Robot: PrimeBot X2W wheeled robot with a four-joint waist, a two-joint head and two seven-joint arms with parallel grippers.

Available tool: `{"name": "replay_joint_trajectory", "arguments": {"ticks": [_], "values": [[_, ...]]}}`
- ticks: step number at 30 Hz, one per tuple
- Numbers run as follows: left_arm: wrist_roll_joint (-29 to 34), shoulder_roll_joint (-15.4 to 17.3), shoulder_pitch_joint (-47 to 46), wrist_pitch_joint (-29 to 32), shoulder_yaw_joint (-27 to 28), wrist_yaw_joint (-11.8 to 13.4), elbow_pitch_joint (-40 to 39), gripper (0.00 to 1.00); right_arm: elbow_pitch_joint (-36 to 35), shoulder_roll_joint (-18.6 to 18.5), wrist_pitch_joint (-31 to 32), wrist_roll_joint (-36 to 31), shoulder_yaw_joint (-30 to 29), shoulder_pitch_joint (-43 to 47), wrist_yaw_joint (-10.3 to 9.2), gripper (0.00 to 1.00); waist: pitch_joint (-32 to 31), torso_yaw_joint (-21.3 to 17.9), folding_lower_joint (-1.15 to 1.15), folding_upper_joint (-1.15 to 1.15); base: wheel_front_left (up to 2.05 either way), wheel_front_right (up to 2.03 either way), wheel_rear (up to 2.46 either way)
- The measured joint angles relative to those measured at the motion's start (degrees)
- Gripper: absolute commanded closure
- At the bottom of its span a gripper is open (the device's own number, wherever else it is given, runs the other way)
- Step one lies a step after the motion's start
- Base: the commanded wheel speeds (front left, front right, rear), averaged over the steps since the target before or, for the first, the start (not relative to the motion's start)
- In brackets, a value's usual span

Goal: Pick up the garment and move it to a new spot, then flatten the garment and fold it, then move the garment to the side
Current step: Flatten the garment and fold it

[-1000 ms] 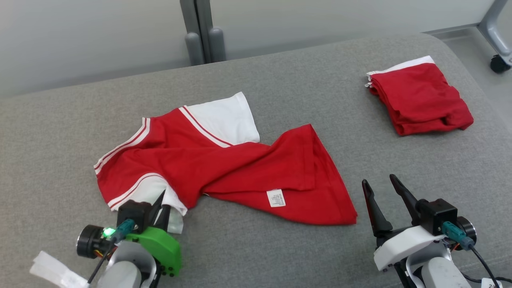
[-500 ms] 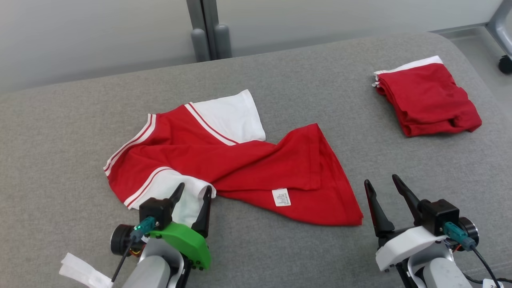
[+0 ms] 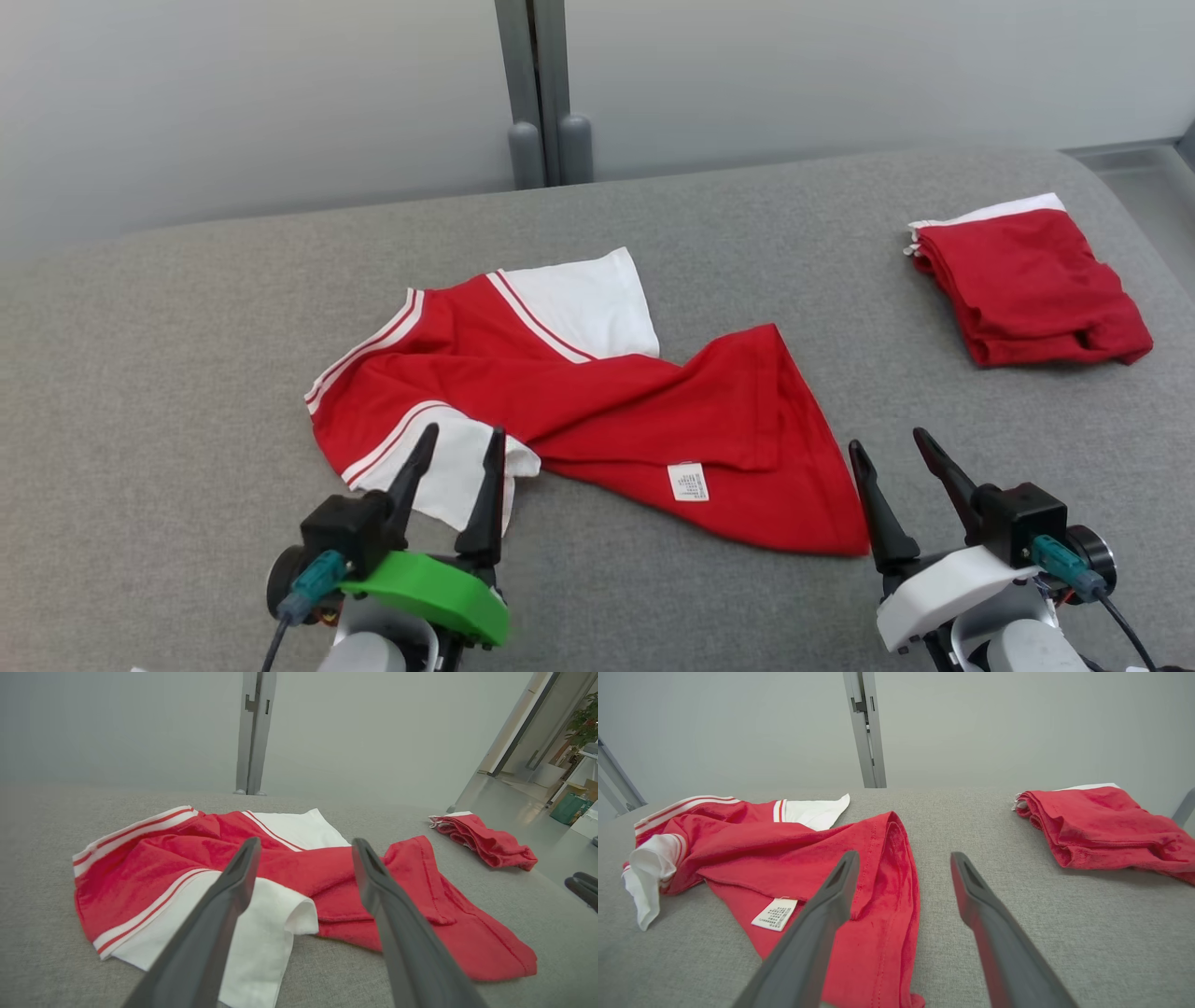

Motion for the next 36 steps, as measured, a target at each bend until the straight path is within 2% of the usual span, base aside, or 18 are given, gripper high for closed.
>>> {"name": "replay_joint_trajectory", "arguments": {"ticks": [12,19,31,36], "values": [[2.6,-0.6,7.4,-0.1,10.3,0.5,-3.2,0.00,-0.2,0.0,0.0,-0.3,0.2,0.9,0.00,0.00,-3.8,0.6,0.00,0.00,0.00,0.00,0.00],[3.0,-0.7,11.2,-0.1,13.5,0.4,-3.2,0.00,-0.4,0.0,0.0,-0.1,0.0,1.6,0.00,0.00,-4.2,0.1,0.00,0.00,0.00,0.00,0.00],[1.9,-0.8,12.4,-0.1,12.8,0.5,-2.8,0.00,0.0,0.0,0.0,0.0,-0.1,1.7,0.00,0.00,-3.8,0.1,0.00,0.00,0.00,0.00,0.00],[0.4,-0.8,12.2,0.1,9.6,0.5,2.5,0.00,0.1,0.0,0.0,0.0,-0.2,1.6,0.00,0.00,-3.5,-0.1,0.00,0.00,0.00,0.00,0.00]]}}
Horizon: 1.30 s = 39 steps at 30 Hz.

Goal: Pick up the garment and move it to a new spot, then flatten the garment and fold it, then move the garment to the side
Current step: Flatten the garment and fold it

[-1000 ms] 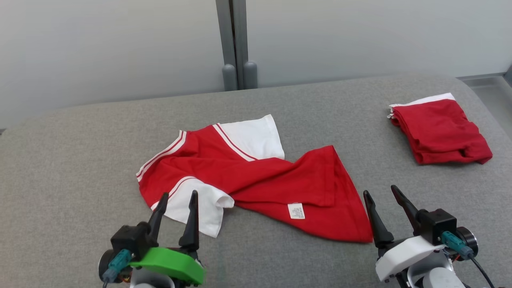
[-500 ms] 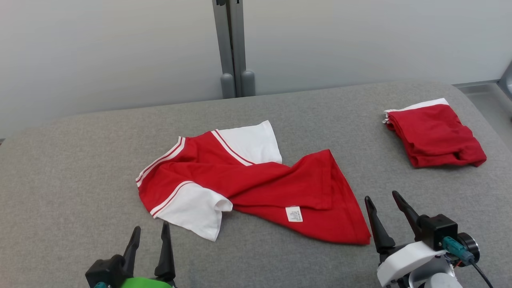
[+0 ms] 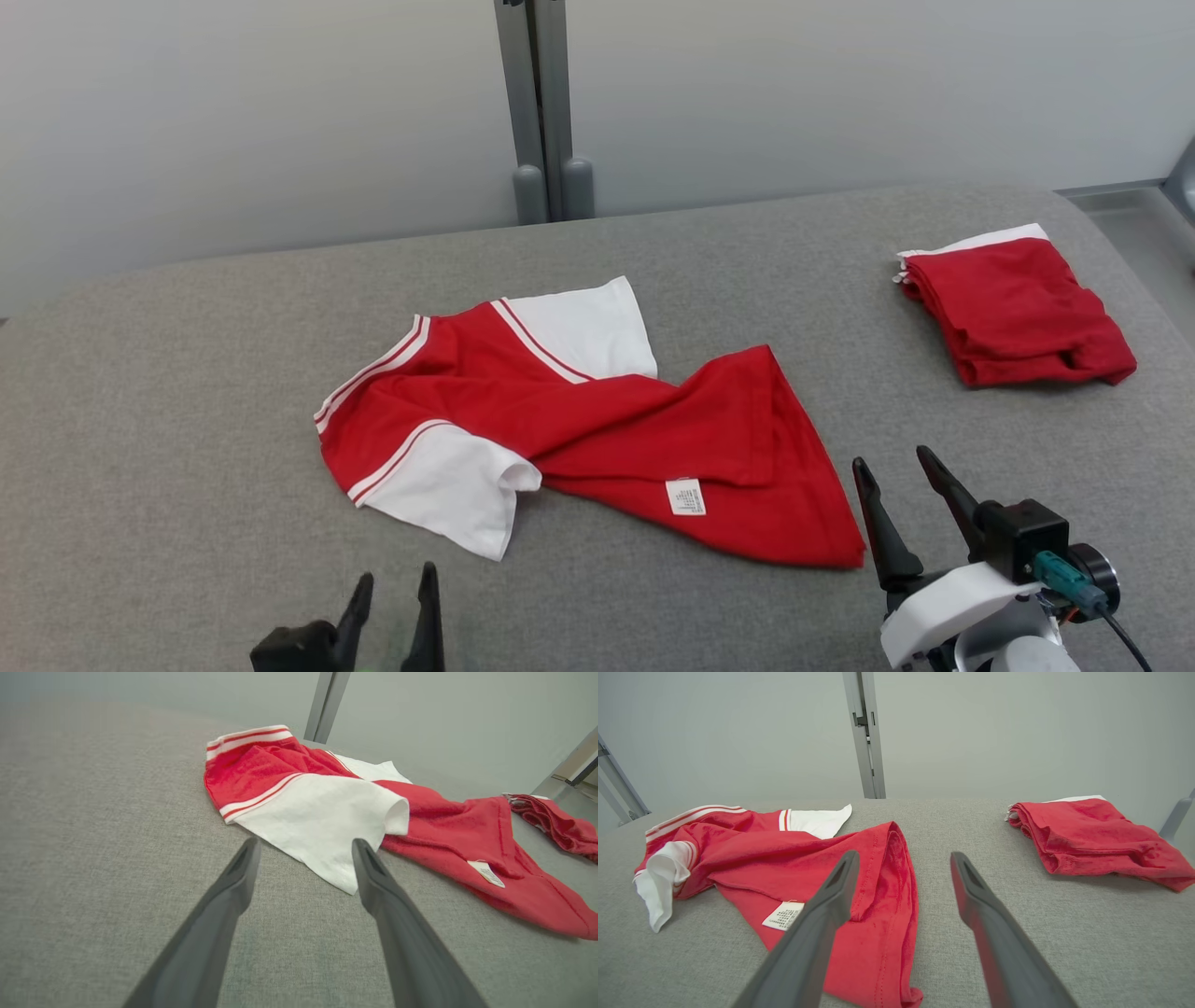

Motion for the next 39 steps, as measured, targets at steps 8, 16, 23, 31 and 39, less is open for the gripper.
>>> {"name": "replay_joint_trajectory", "arguments": {"ticks": [8,16,23,31,39], "values": [[-9.8,0.0,-6.5,8.2,-5.8,2.8,6.7,0.00,0.2,0.0,0.0,0.0,0.4,-0.5,0.00,0.00,1.1,-0.6,0.00,0.00,0.00,0.00,0.00],[-15.7,0.0,-12.8,13.8,-9.6,7.9,12.6,0.00,0.5,0.0,0.0,0.1,1.9,-1.6,0.00,0.00,2.4,-2.3,0.00,0.00,0.00,0.00,0.00],[-20.5,0.0,-16.9,15.3,-12.5,10.6,16.0,0.00,0.4,0.0,0.0,0.2,2.0,-2.8,0.00,0.00,4.4,-4.0,0.00,0.00,0.00,0.00,0.00],[-23.3,0.0,-21.1,15.2,-14.8,13.7,21.1,0.17,0.4,0.0,0.0,0.4,2.1,-3.7,0.00,0.00,6.0,-5.4,0.00,0.00,0.00,0.00,0.00],[-22.3,0.2,-23.1,12.2,-16.8,13.6,25.6,1.00,0.3,0.0,0.0,0.4,1.7,-3.9,0.00,0.00,6.5,-5.2,0.00,0.00,0.00,0.00,0.00]]}}
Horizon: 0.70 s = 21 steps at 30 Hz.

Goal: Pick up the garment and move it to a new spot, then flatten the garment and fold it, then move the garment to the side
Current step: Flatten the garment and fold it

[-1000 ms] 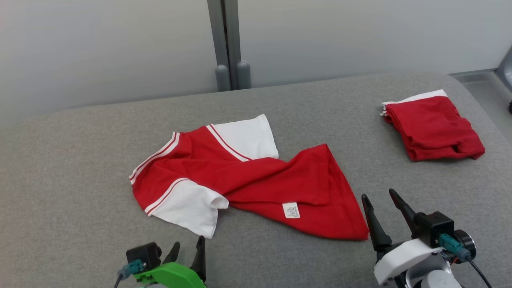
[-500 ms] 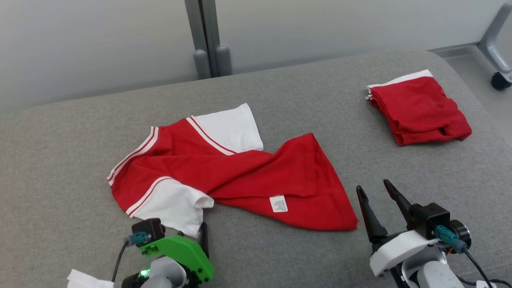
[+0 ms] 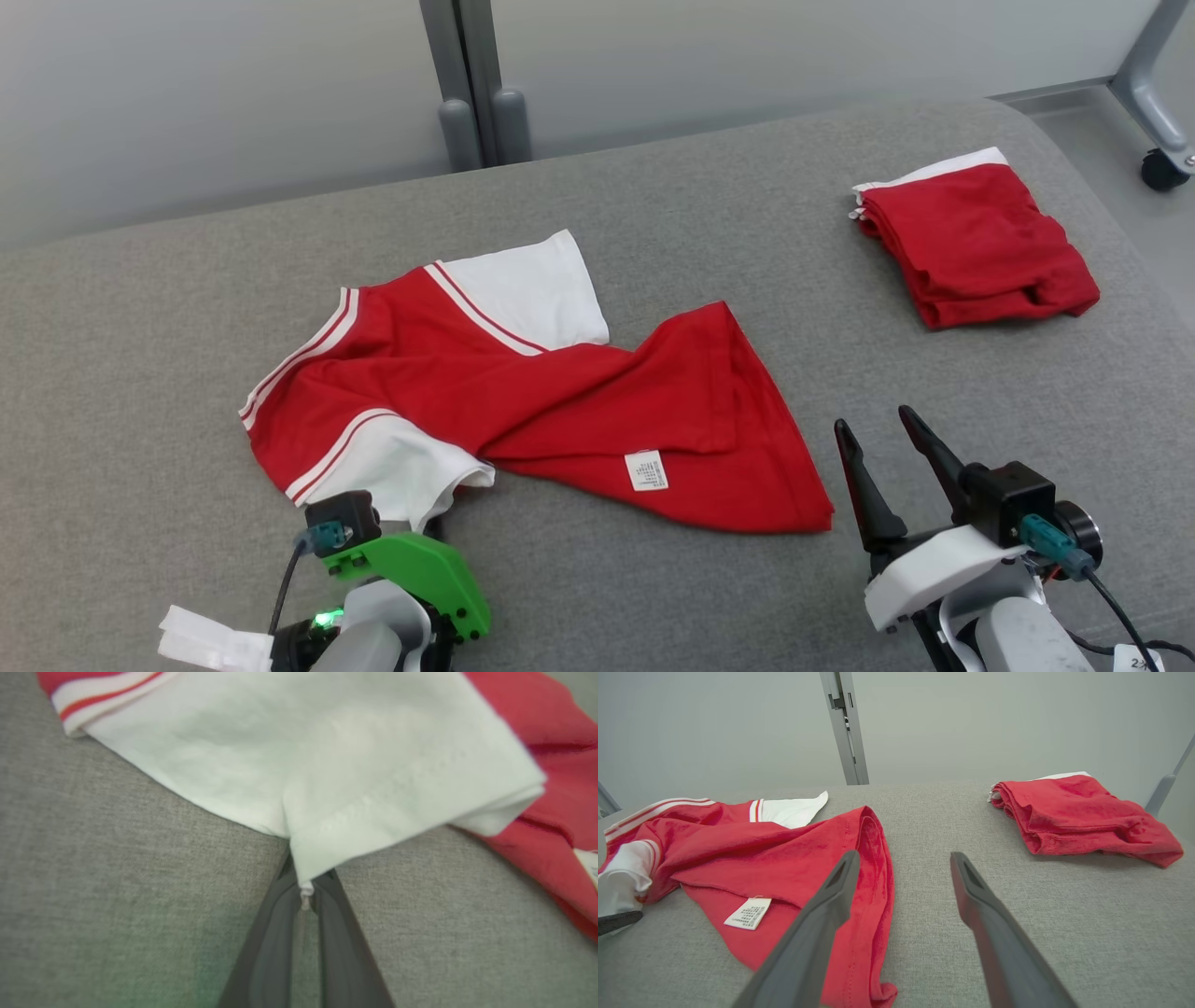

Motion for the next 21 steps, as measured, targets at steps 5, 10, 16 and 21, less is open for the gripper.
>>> {"name": "replay_joint_trajectory", "arguments": {"ticks": [5,10,16,21], "values": [[-0.1,0.1,0.1,-4.3,0.2,-1.7,-0.2,1.00,1.2,0.0,0.0,0.3,0.1,-1.3,0.00,0.00,0.2,1.3,0.00,0.00,0.00,0.00,0.00],[0.0,2.3,1.6,-9.2,1.7,-2.2,-3.1,1.00,7.9,0.0,0.0,1.9,3.0,-4.6,0.00,0.00,0.4,3.2,0.00,0.00,0.00,0.00,0.00],[1.5,4.5,3.4,-11.6,3.3,-1.4,-9.6,1.00,17.3,0.1,2.2,7.1,6.7,-9.4,0.00,0.00,0.5,5.7,0.00,0.00,0.00,0.00,0.00],[3.2,5.2,5.5,-12.1,4.2,-0.1,-15.0,1.00,24.6,0.0,5.3,11.1,9.2,-13.1,0.00,0.00,0.9,8.0,0.00,0.00,0.00,0.00,0.00]]}}
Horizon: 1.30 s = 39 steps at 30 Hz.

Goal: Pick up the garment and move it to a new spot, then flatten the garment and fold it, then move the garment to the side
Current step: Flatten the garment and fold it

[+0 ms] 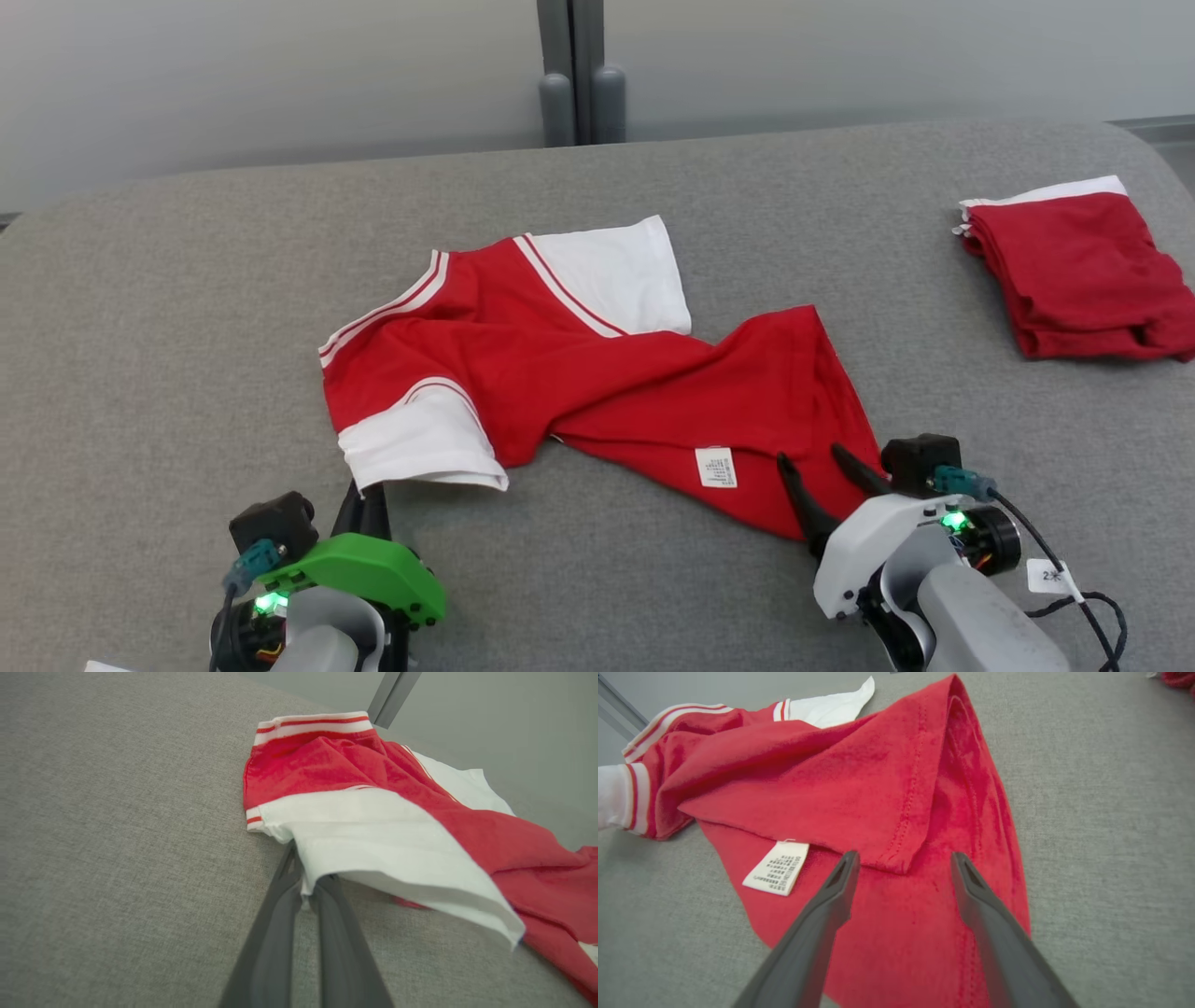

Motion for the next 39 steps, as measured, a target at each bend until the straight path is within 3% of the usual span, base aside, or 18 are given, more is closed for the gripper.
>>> {"name": "replay_joint_trajectory", "arguments": {"ticks": [8,18,35,36,37,39], "values": [[1.2,0.1,2.0,-0.2,0.4,0.9,-4.1,1.00,6.9,0.0,1.6,8.2,3.9,-4.5,0.00,0.00,1.0,2.2,0.00,0.00,0.00,0.00,0.00],[2.8,0.4,2.9,-0.2,1.0,1.4,-6.5,1.00,11.4,0.0,-3.1,18.4,8.5,-9.5,0.00,0.00,2.0,2.8,0.00,0.00,0.00,0.00,0.00],[3.1,0.4,3.4,-0.3,1.8,1.5,-7.7,1.00,10.7,0.0,-5.3,27.8,11.2,-9.2,0.00,0.00,3.1,2.4,0.00,0.00,0.00,0.00,0.00],[3.1,0.4,3.4,-0.3,1.9,1.5,-7.7,1.00,10.9,0.0,-5.3,27.7,11.2,-9.3,0.00,0.02,3.2,2.4,0.00,0.00,0.00,0.00,0.00],[3.2,0.4,3.4,-0.3,1.9,1.5,-7.7,1.00,11.3,0.0,-5.3,27.5,11.1,-9.6,0.00,0.36,3.3,2.4,0.00,0.00,0.00,0.00,0.00],[3.4,0.3,3.4,-0.3,2.0,1.5,-7.7,1.00,11.8,0.0,-5.3,27.4,10.6,-10.5,0.00,0.70,3.4,2.4,0.00,0.00,0.00,0.00,0.00]]}}
